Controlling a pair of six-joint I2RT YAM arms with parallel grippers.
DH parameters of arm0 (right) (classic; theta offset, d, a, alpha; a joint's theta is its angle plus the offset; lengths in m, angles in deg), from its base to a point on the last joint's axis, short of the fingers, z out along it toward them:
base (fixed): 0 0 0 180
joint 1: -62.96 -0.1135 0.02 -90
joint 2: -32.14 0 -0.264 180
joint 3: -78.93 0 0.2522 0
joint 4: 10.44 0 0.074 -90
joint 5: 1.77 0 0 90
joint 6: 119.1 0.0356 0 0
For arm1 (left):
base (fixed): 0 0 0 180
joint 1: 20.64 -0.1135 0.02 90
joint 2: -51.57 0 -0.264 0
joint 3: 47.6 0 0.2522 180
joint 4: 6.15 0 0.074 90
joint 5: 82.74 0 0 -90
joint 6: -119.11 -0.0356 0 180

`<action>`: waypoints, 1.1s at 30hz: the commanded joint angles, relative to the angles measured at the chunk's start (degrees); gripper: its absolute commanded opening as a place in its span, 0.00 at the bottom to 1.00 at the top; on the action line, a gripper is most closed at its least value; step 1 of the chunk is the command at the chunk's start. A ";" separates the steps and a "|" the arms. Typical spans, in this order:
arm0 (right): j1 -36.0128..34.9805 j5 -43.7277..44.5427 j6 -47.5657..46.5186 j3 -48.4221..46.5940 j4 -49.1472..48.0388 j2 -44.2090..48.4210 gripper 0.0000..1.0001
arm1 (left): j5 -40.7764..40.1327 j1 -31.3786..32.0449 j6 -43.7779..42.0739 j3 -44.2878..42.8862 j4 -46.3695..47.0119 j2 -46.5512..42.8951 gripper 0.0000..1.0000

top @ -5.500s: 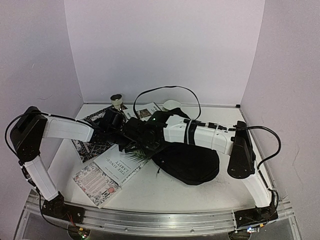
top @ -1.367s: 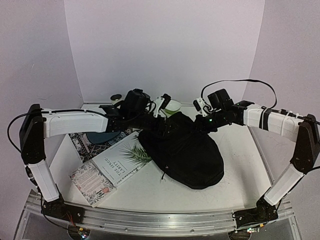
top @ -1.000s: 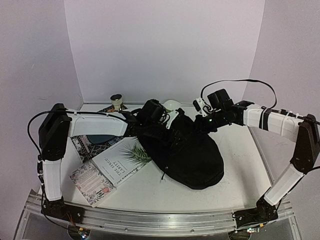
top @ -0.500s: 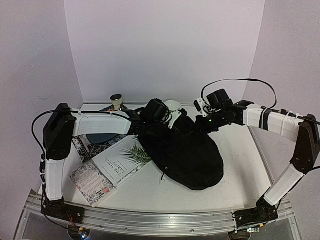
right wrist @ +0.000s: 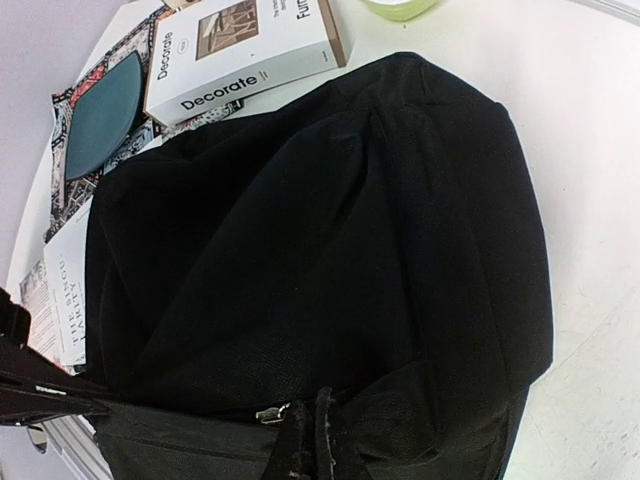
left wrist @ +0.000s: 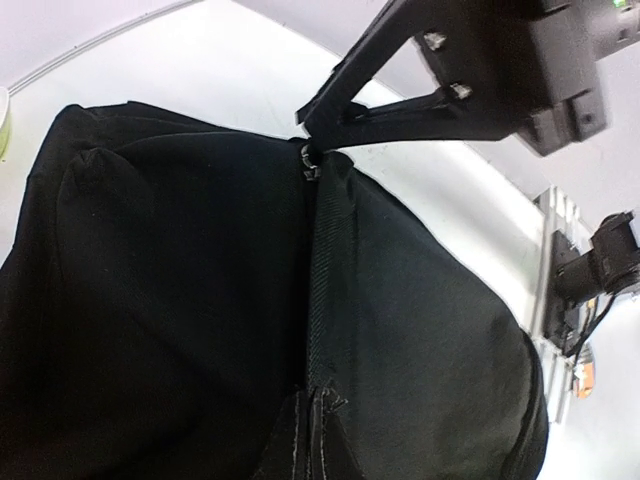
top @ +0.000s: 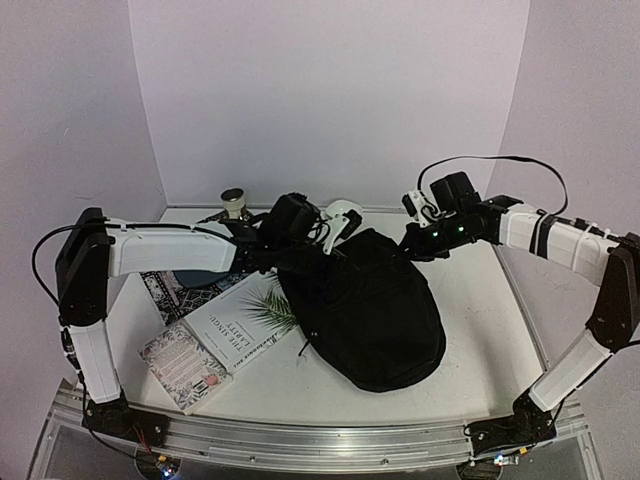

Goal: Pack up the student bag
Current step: Zip the lower front pocket of the student bag.

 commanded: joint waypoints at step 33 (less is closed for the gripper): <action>12.16 -6.74 1.57 5.91 1.25 -0.86 0.05 | -9.18 2.40 6.96 -2.11 -11.65 3.48 0.00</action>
